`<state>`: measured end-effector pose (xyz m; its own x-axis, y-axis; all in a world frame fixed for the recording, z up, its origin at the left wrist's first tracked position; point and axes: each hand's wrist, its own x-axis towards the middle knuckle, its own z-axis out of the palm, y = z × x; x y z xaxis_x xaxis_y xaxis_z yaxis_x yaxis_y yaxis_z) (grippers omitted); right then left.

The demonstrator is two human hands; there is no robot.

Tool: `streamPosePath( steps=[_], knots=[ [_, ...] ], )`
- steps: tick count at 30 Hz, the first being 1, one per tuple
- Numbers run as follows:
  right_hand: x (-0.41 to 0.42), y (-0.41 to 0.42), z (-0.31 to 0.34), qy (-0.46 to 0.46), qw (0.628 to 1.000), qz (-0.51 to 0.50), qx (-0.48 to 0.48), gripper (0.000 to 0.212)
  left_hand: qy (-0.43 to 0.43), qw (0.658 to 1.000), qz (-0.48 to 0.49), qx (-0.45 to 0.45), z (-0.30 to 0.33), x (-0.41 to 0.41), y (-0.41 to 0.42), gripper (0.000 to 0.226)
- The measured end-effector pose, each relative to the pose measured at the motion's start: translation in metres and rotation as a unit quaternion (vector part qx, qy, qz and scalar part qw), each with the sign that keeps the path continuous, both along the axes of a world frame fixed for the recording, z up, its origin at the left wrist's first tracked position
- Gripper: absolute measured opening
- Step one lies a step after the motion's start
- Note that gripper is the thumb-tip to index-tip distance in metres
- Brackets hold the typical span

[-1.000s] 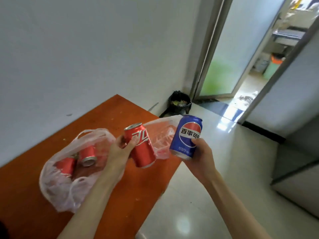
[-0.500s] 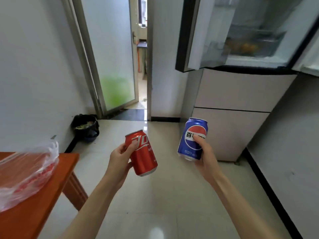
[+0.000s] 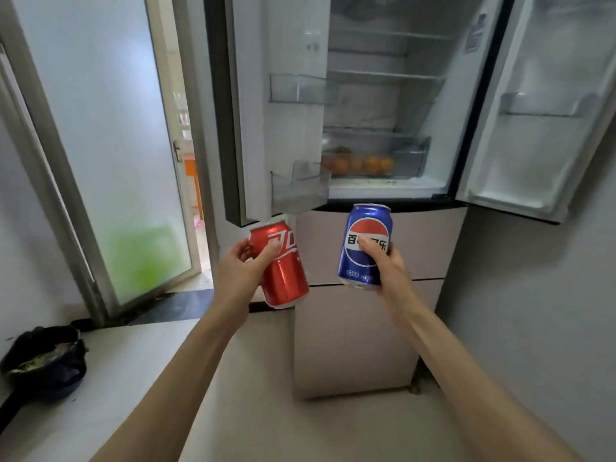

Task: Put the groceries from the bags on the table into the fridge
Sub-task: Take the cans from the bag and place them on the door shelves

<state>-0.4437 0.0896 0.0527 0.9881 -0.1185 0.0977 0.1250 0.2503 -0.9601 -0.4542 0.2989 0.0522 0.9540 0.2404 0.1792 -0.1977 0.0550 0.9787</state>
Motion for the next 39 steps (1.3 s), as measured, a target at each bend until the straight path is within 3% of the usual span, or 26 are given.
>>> streamPosePath(
  steps=[3, 9, 18, 26, 30, 34, 36, 39],
  knots=[
    [0.058, -0.012, 0.03, -0.021, 1.0, 0.008, -0.02, 0.045, -0.044, 0.998, 0.024, 0.042, 0.035, 0.056, -0.018, 0.062],
    [0.155, -0.037, 0.073, -0.054, 0.998, 0.038, -0.021, 0.055, -0.125, 0.982, 0.097, 0.107, 0.094, 0.142, -0.057, 0.052],
    [0.288, -0.044, 0.108, -0.113, 0.983, 0.124, -0.072, 0.06, -0.155, 0.926, 0.253, 0.233, 0.116, 0.229, -0.089, 0.05],
    [0.377, -0.019, 0.111, -0.157, 0.956, 0.179, -0.171, 0.082, -0.082, 0.906, 0.334, 0.246, 0.115, 0.276, -0.106, 0.054],
    [0.394, -0.006, 0.102, -0.186, 0.922, 0.208, -0.269, 0.06, -0.013, 0.886, 0.358, 0.294, 0.103, 0.29, -0.102, 0.058],
    [0.396, -0.004, 0.089, -0.229, 0.852, 0.188, -0.431, 0.05, 0.051, 0.867, 0.359, 0.341, 0.094, 0.292, -0.097, 0.037],
    [0.395, -0.008, 0.085, -0.233, 0.833, 0.191, -0.464, 0.052, 0.072, 0.857, 0.344, 0.377, 0.095, 0.29, -0.096, 0.02],
    [0.395, -0.013, 0.083, -0.237, 0.817, 0.202, -0.485, 0.061, 0.104, 0.847, 0.317, 0.414, 0.096, 0.291, -0.093, 0.02]
  ],
)
